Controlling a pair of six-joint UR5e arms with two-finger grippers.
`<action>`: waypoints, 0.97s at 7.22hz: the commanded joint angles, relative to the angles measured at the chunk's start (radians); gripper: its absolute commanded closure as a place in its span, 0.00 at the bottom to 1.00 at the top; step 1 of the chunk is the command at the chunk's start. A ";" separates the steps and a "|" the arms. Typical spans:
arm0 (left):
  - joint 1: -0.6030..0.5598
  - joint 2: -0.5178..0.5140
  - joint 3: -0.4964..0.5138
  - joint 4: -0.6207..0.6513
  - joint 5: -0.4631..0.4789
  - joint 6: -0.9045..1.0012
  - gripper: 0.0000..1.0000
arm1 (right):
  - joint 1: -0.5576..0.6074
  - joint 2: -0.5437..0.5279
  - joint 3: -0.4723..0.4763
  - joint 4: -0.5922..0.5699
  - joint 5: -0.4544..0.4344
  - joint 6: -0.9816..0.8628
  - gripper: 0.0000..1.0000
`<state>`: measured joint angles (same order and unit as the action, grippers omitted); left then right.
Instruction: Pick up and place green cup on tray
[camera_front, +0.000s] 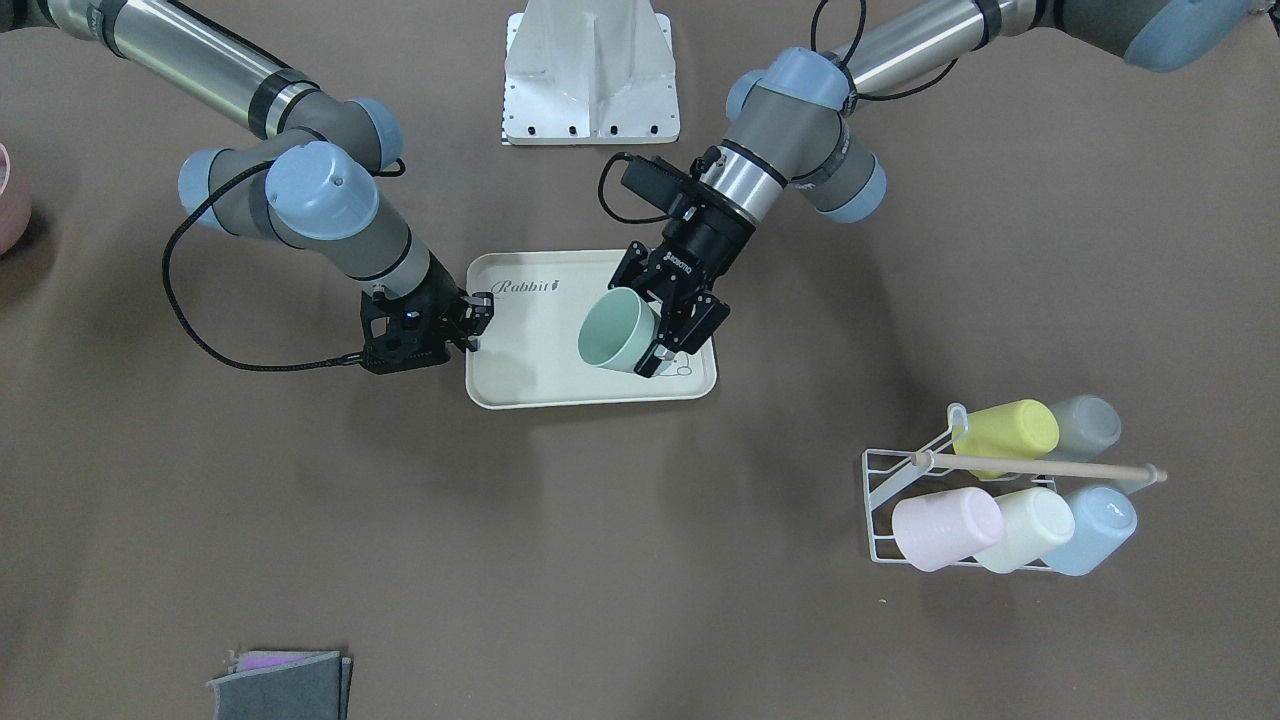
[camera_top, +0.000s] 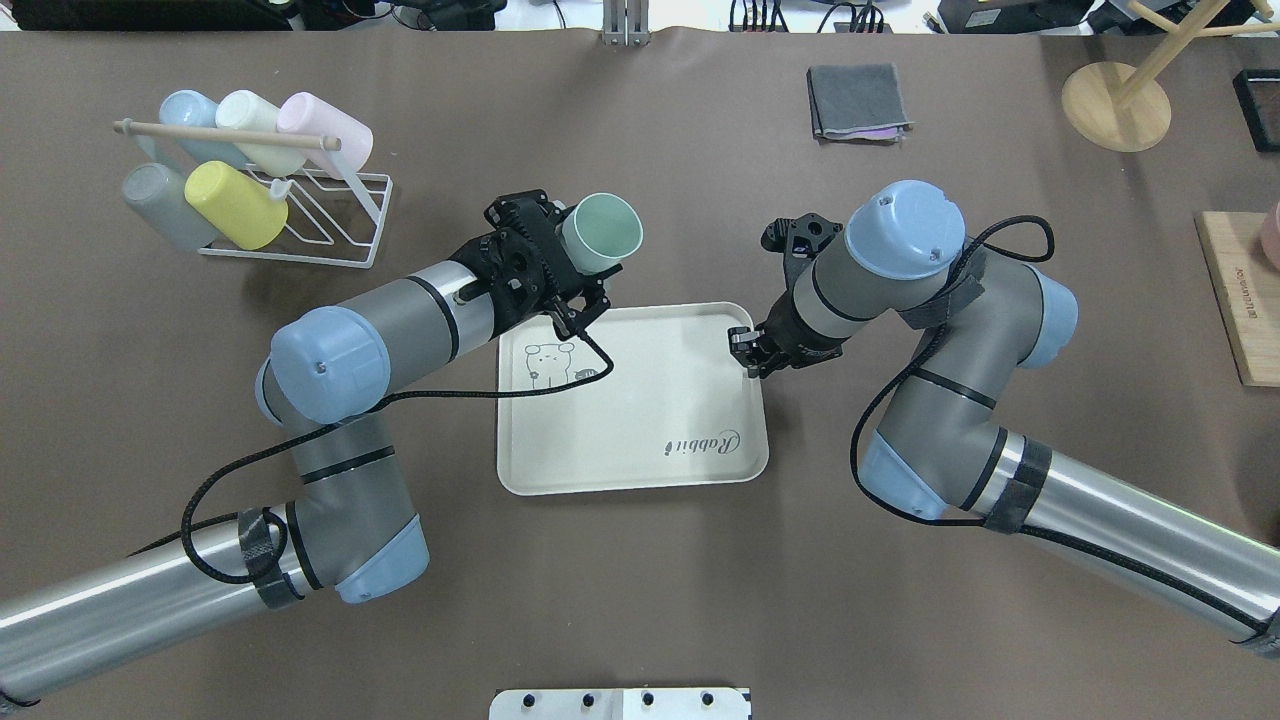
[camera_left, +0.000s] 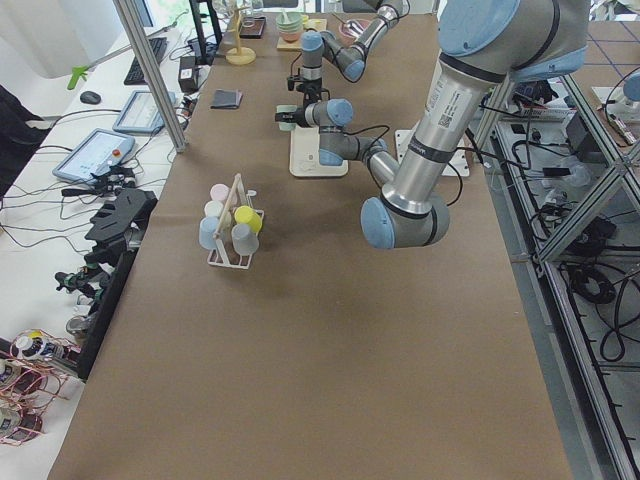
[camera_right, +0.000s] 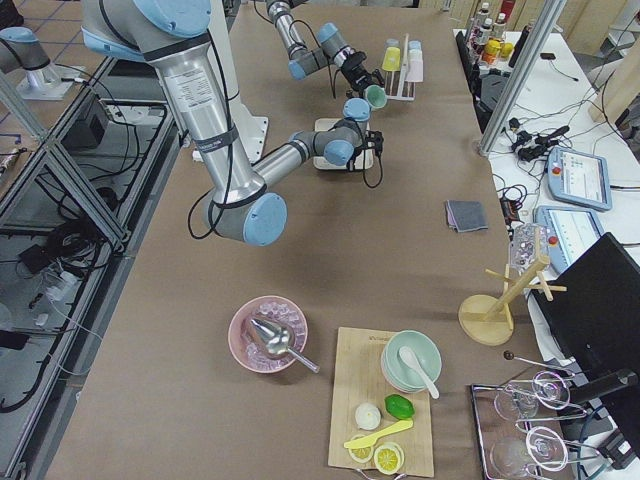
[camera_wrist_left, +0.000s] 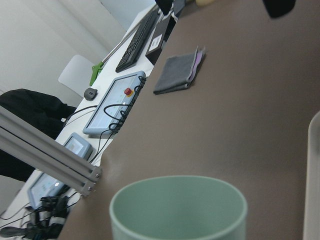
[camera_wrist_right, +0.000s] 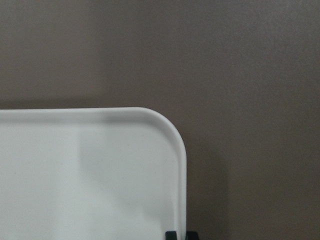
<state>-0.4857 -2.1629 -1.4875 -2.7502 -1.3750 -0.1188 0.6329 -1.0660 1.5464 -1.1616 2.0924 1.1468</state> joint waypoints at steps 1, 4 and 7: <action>0.016 0.002 0.064 -0.226 -0.063 -0.140 1.00 | -0.001 0.000 0.001 -0.007 -0.020 0.008 0.00; 0.073 -0.003 0.140 -0.399 -0.079 -0.280 1.00 | 0.004 0.000 0.009 -0.065 -0.017 -0.010 0.00; 0.079 -0.038 0.261 -0.459 -0.078 -0.300 1.00 | 0.037 -0.005 0.047 -0.226 -0.018 -0.137 0.00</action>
<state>-0.4094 -2.1770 -1.2746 -3.2047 -1.4514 -0.4148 0.6543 -1.0690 1.5714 -1.3049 2.0764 1.0833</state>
